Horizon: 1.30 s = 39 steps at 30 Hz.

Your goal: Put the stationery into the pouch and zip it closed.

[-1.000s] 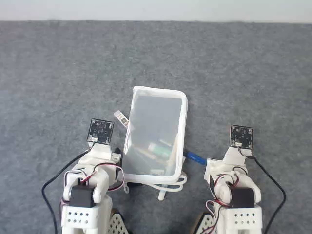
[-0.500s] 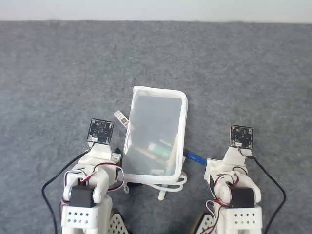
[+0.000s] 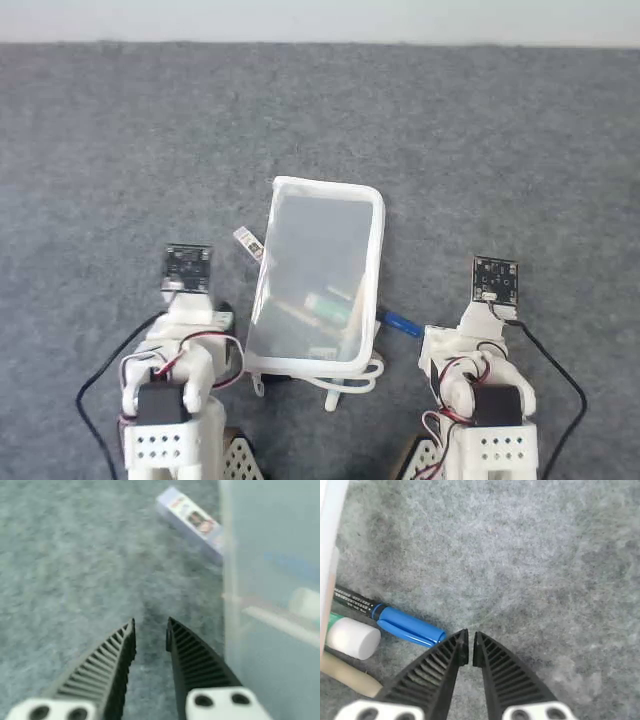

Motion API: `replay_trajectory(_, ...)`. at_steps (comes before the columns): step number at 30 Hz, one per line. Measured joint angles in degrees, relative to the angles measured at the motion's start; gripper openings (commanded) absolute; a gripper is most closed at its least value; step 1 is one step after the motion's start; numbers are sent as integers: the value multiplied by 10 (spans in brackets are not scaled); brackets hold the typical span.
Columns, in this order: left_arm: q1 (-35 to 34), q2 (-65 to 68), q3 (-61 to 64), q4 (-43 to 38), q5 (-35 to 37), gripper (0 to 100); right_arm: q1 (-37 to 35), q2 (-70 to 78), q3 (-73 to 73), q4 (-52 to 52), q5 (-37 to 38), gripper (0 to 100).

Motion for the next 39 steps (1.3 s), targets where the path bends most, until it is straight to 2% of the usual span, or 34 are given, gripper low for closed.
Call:
replay_trajectory(7, -112, 0, -1, -36, 0, 98, 0, 0, 0, 0, 0, 32)
replay_trajectory(11, -150, 0, -1, -36, 0, 98, -5, 0, 0, 0, 0, 32)
replay_trajectory(17, -154, 0, -1, -36, 0, 97, -83, 0, 0, 0, 0, 35)
replay_trajectory(26, -156, 0, -1, -36, 0, 97, -86, 0, -9, 0, 3, 35)
replay_trajectory(29, -157, 0, -1, -36, 0, 97, -88, -1, -39, 0, 57, 31)
replay_trajectory(36, -157, 0, -1, -35, 0, 97, -88, -8, -149, -6, 330, 30)
replay_trajectory(39, -156, 0, -1, -35, 0, 97, -97, -6, -188, -11, 411, 30)
